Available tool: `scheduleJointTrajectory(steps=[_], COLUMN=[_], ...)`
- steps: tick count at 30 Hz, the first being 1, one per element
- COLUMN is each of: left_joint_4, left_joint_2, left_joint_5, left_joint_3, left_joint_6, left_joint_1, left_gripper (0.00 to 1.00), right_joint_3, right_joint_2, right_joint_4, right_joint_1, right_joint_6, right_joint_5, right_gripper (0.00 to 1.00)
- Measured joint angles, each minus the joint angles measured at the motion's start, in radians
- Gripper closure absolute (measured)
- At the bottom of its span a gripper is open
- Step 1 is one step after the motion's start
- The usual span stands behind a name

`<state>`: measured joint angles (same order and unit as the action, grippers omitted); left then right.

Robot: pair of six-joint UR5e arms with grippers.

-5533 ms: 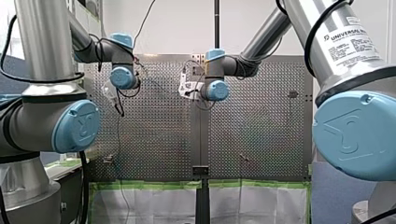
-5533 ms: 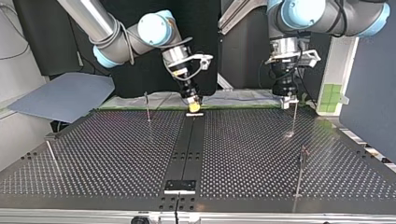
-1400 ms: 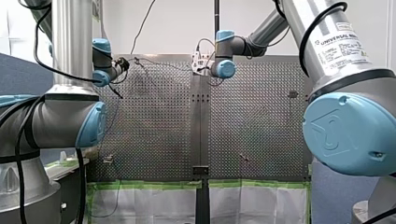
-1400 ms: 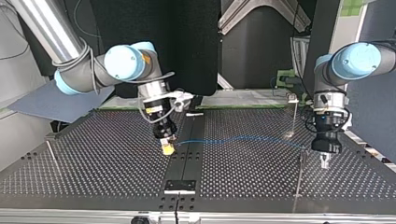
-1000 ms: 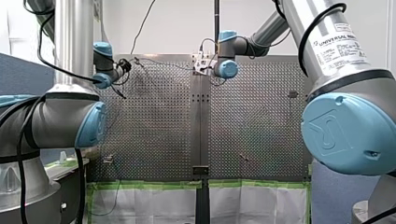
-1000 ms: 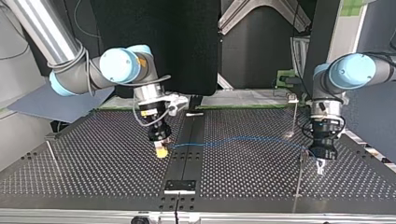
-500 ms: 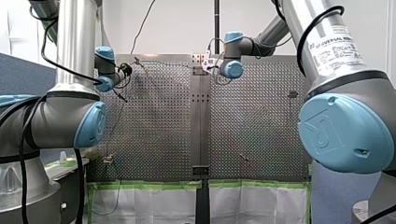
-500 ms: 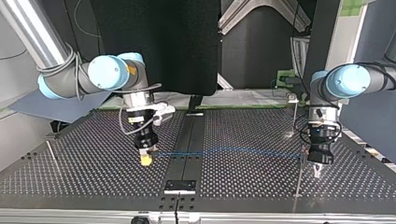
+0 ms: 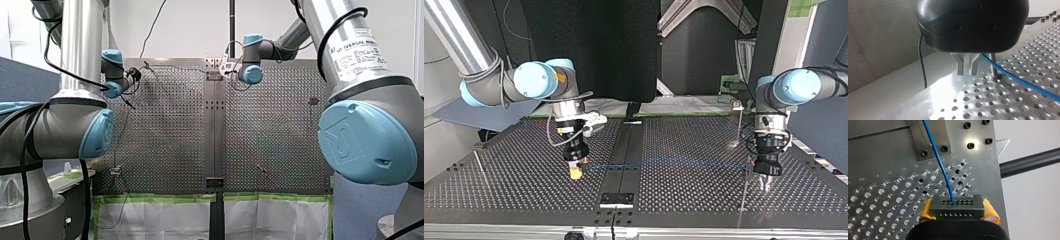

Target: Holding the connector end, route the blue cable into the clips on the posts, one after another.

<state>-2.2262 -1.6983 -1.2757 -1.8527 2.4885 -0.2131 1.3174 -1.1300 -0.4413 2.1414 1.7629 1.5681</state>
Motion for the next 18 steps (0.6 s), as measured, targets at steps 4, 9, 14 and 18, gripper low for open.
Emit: scheduleJointTrajectory(steps=[4, 9, 14, 18], left_joint_4=[0.004, -0.008, -0.046, -0.079], left_joint_2=[0.029, 0.068, 0.089, 0.091], left_joint_5=[-0.019, -0.054, -0.082, -0.109], left_joint_3=[0.0, 0.0, 0.0, 0.0], left_joint_6=[-0.018, -0.028, -0.063, -0.095], left_joint_1=[-0.002, 0.001, 0.009, 0.019], left_gripper=[0.75, 0.05, 0.0, 0.0], right_joint_3=[0.0, 0.0, 0.0, 0.001], right_joint_2=[0.0, 0.001, 0.001, 0.002], right_joint_4=[0.001, 0.002, 0.003, 0.006], right_joint_1=[0.0, 0.003, 0.008, 0.01], right_joint_6=[0.0, 0.0, 0.0, 0.0], right_joint_5=[-0.003, -0.006, -0.008, -0.008], right_gripper=[1.0, 1.0, 1.0, 1.0])
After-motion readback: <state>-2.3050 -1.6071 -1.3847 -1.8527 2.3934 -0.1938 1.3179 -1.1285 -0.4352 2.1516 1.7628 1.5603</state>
